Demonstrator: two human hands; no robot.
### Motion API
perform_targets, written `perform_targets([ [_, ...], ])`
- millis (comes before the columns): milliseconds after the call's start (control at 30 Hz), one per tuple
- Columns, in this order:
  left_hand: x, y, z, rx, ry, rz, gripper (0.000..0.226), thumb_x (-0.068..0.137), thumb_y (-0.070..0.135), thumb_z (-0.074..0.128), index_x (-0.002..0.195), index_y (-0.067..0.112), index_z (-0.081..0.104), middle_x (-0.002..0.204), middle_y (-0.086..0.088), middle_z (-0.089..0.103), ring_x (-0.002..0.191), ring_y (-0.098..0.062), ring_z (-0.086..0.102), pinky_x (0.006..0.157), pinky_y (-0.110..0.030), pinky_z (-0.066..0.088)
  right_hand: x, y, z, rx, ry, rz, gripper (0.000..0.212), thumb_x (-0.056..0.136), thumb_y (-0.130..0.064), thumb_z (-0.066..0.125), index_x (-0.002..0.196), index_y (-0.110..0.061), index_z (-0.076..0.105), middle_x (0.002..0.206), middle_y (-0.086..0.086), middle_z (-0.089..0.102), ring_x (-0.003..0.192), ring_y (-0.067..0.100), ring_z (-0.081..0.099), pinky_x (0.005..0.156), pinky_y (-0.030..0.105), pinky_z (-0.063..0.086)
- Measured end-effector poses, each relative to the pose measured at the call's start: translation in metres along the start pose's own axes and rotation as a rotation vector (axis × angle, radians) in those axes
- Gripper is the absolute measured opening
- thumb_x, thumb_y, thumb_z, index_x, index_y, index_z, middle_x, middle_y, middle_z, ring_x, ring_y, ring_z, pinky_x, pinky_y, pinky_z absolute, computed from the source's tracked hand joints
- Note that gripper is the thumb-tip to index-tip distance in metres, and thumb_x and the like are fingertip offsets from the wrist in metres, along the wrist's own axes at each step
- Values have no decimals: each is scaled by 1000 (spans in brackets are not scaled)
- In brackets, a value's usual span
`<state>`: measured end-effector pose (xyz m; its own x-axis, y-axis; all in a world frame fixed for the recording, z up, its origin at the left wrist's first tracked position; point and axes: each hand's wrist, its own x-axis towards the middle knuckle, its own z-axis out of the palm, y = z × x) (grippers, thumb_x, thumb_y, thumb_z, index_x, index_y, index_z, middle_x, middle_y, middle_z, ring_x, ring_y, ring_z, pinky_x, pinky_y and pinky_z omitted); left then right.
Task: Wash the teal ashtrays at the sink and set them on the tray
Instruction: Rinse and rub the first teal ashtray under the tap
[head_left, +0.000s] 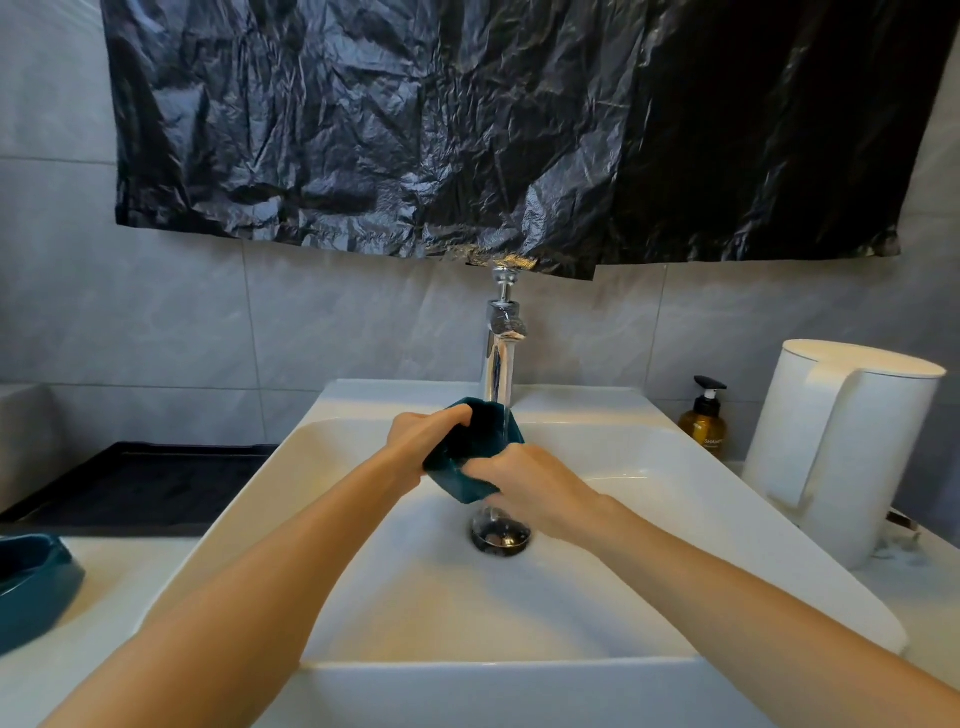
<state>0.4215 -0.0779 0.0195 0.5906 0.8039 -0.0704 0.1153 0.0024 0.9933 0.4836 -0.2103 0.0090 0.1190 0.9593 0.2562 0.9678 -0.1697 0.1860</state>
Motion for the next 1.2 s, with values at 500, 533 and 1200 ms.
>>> perform_targets([
  [500, -1, -5, -4, 52, -164, -80, 31, 81, 21, 69, 106, 6, 58, 100, -11, 62, 96, -26, 60, 77, -32, 54, 6, 6, 13, -121, -62, 35, 77, 87, -20, 60, 148, -2, 19, 150, 14, 33, 138, 27, 29, 116, 30, 17],
  [533, -1, -5, -4, 33, -168, -88, 31, 81, 21, 69, 106, 6, 59, 99, -11, 62, 95, -25, 60, 75, -31, 53, 4, 7, 14, -72, -56, 0, 78, 86, -19, 61, 150, -5, 17, 152, 11, 30, 140, 26, 25, 116, 30, 15],
  [1200, -6, -1, -1, -124, -184, -101, 24, 80, 24, 67, 98, 10, 58, 108, -15, 65, 103, -30, 63, 73, -31, 56, -18, 28, -4, 121, 168, 45, 28, 82, -35, 66, 110, -31, 69, 117, -2, 64, 125, 20, 45, 95, 29, 44],
])
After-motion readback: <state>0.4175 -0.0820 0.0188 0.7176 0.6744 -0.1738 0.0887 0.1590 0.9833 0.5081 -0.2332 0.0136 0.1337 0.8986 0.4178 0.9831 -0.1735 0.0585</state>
